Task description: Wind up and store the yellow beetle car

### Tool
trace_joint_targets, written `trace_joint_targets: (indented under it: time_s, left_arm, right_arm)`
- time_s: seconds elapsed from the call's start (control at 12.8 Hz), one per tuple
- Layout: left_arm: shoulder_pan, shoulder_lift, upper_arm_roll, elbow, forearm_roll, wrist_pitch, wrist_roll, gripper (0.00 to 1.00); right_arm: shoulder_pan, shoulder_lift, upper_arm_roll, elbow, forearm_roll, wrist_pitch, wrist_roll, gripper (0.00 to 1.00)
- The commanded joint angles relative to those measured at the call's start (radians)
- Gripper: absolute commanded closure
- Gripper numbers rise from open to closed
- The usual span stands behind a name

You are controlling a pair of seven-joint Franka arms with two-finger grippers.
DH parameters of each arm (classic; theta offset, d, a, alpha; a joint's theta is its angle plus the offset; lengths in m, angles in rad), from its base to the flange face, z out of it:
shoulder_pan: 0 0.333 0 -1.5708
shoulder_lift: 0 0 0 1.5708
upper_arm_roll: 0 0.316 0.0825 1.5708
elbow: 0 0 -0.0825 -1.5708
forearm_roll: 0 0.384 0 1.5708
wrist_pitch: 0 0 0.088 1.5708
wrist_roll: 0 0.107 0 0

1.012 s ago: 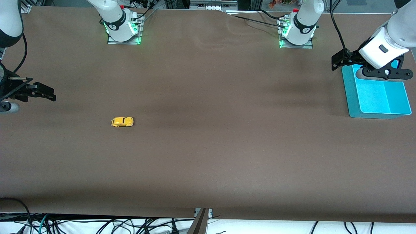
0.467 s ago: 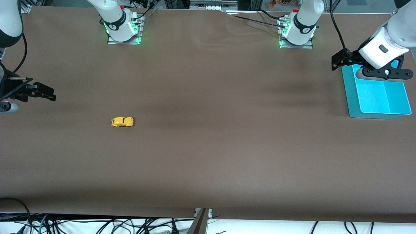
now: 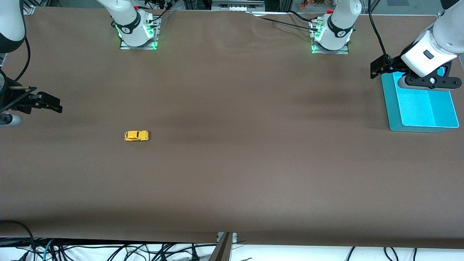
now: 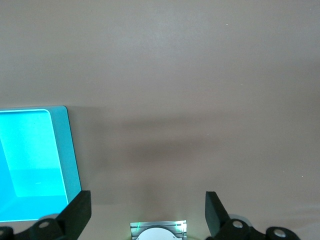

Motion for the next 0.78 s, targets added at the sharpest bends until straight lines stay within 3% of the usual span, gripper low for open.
trace_joint_targets:
  time_s: [0.0, 0.39, 0.7]
  left_arm:
    - [0.009, -0.007, -0.006, 0.011, 0.003, -0.021, -0.005, 0.00]
    - [0.010, -0.007, -0.006, 0.011, 0.003, -0.020, -0.005, 0.00]
    - [0.010, -0.007, -0.006, 0.011, 0.003, -0.020, -0.005, 0.00]
  right_arm:
    - [-0.018, -0.022, 0.022, -0.019, -0.013, 0.003, 0.008, 0.01]
    - [-0.012, -0.023, 0.027, -0.019, -0.005, 0.000, 0.025, 0.01]
    - [0.055, -0.013, 0.030, -0.021, -0.004, -0.002, 0.023, 0.01]
